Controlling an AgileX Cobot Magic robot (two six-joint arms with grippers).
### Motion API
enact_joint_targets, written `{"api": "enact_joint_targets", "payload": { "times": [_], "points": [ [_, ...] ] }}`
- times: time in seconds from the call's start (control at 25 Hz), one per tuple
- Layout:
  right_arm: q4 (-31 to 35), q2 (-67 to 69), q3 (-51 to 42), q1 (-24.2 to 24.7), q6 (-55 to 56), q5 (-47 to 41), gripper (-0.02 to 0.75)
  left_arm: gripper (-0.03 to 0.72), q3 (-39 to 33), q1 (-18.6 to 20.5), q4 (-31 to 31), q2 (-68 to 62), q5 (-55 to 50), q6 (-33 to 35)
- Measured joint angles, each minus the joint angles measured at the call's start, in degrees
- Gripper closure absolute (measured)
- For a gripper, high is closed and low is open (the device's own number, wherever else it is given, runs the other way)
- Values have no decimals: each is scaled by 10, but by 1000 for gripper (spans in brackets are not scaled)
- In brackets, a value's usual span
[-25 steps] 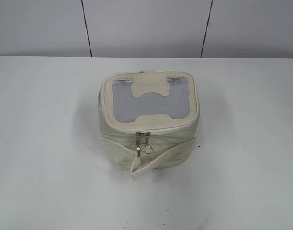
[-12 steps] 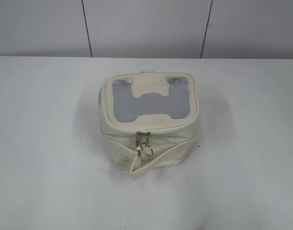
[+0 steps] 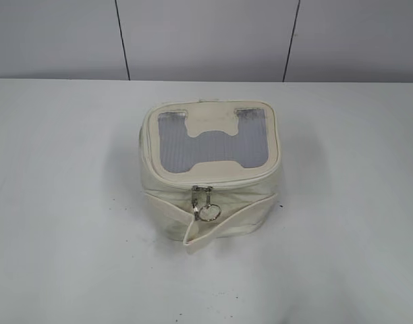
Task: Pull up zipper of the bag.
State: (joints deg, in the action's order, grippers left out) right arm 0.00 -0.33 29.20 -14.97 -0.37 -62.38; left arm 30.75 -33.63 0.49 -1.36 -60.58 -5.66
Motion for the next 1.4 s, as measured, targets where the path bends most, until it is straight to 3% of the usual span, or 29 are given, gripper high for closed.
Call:
{"api": "enact_joint_targets", "payload": {
  "times": [0.96,1.04,1.24,1.4],
  "points": [
    [0,0,-6,15,-2,18,150,376,0,9,-1,0,3,9],
    [0,0,-6,41,-2,19,150,380,0,43,2,0,3,9],
    [0,0,-6,107,-2,20,150,395,0,191,-5,0,3,9],
    [0,0,-6,127,-2,20,150,397,0,293,-2,0,3,10]
  ]
}}
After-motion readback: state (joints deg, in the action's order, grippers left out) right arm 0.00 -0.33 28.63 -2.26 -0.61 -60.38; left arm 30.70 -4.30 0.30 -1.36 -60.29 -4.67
